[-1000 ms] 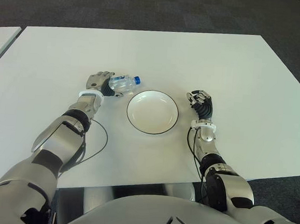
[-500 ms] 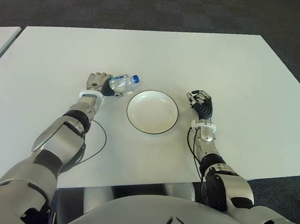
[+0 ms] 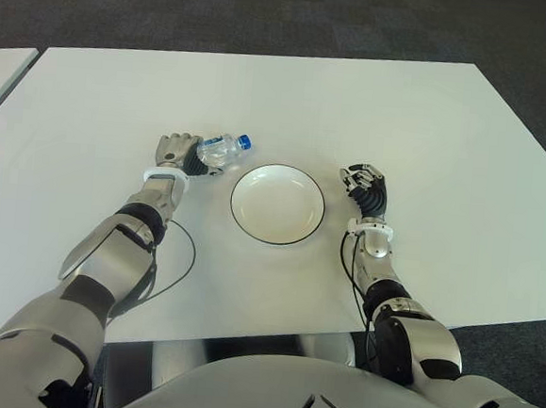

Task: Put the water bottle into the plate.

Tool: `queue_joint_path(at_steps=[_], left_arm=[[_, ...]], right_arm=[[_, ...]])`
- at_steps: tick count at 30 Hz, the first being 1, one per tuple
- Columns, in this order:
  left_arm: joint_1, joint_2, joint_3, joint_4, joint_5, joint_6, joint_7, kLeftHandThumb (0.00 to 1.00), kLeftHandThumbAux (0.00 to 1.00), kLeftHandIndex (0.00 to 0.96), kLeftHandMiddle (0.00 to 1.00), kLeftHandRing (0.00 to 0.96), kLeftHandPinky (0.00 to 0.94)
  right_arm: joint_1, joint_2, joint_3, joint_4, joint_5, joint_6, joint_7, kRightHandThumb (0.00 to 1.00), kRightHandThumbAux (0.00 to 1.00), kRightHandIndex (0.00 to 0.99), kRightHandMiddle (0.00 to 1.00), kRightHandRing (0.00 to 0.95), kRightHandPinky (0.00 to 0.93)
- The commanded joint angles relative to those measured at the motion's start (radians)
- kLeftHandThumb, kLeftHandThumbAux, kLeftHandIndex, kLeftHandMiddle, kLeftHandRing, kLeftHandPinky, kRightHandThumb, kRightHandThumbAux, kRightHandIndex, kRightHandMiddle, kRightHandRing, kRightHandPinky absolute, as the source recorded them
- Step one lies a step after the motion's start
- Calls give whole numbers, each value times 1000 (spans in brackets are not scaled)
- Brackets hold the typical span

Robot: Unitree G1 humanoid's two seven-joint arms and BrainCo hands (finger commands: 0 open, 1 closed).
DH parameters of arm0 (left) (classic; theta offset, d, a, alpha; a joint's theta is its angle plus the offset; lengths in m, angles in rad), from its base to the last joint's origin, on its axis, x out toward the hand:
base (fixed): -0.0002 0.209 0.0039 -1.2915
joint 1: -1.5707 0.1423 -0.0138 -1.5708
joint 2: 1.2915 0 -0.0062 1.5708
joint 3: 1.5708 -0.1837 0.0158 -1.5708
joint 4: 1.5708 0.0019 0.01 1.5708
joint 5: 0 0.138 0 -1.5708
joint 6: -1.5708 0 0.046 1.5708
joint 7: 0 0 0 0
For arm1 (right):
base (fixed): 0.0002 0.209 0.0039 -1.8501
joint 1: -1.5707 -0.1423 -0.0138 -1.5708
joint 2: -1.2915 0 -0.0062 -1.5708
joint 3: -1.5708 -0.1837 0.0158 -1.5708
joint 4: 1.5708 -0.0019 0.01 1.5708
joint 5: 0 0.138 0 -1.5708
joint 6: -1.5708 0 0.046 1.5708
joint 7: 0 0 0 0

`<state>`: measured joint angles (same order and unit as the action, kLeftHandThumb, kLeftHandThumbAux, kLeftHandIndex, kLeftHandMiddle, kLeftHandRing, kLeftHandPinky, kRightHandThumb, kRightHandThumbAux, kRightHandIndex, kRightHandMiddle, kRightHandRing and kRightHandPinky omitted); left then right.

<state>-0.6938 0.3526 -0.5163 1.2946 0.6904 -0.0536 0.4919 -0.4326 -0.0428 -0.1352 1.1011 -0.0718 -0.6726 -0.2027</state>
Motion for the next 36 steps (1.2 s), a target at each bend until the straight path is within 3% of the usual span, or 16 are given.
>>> queue_joint_path(at_steps=[1, 10, 24, 32, 36], left_arm=[[35, -9, 16, 5, -18, 10, -9, 848, 669, 398, 549, 850, 867], [42, -11, 43, -3, -41, 1, -14, 849, 668, 399, 551, 854, 874], [63, 4, 161, -48, -157, -100, -19, 853, 668, 401, 551, 868, 873], [79, 12, 234, -109, -223, -150, -17, 853, 668, 400, 547, 873, 863], [98, 24, 272, -220, -247, -149, -17, 853, 668, 399, 544, 874, 861]], right_arm=[[21, 8, 0, 14, 12, 19, 3, 709, 727, 436, 695, 695, 699], [21, 6, 1, 13, 9, 19, 3, 709, 726, 436, 696, 696, 701], [22, 5, 5, 10, 5, 23, -2, 709, 727, 437, 696, 695, 700], [23, 5, 7, 4, 4, 26, -4, 709, 727, 436, 698, 697, 701], [22, 5, 8, 5, 6, 27, 2, 709, 727, 436, 697, 696, 699]])
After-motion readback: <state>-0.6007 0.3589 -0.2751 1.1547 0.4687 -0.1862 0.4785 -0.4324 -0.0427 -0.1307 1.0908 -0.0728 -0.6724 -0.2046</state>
